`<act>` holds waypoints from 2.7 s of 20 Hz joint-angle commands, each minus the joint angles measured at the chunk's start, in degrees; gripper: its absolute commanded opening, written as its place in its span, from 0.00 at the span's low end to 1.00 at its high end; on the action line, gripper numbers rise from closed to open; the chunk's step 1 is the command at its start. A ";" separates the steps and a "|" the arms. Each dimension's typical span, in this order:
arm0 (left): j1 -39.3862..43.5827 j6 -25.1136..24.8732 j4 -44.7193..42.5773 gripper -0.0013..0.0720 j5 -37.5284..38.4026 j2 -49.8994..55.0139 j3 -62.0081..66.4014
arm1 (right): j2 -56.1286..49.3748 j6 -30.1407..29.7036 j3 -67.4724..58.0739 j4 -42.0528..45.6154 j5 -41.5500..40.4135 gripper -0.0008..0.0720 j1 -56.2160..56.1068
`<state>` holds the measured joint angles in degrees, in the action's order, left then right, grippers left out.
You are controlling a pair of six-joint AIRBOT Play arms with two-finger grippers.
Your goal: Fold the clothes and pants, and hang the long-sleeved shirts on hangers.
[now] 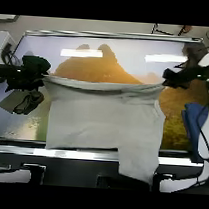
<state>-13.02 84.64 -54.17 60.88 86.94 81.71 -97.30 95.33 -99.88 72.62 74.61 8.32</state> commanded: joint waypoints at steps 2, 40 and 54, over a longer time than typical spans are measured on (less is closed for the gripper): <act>1.03 -0.31 2.16 0.07 -5.16 14.27 9.86 | -7.85 7.04 0.90 -2.32 -23.41 0.07 -0.48; -1.55 -4.26 -6.12 0.07 26.56 20.44 8.74 | -10.32 6.29 2.84 3.28 10.91 0.08 1.31; -7.37 -9.86 -11.43 0.64 22.23 -0.66 -24.79 | 7.58 -2.10 25.29 6.67 17.33 0.76 10.05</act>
<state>-19.18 78.17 -64.07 88.38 92.95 70.98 -94.67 95.53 -83.72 77.25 93.34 17.74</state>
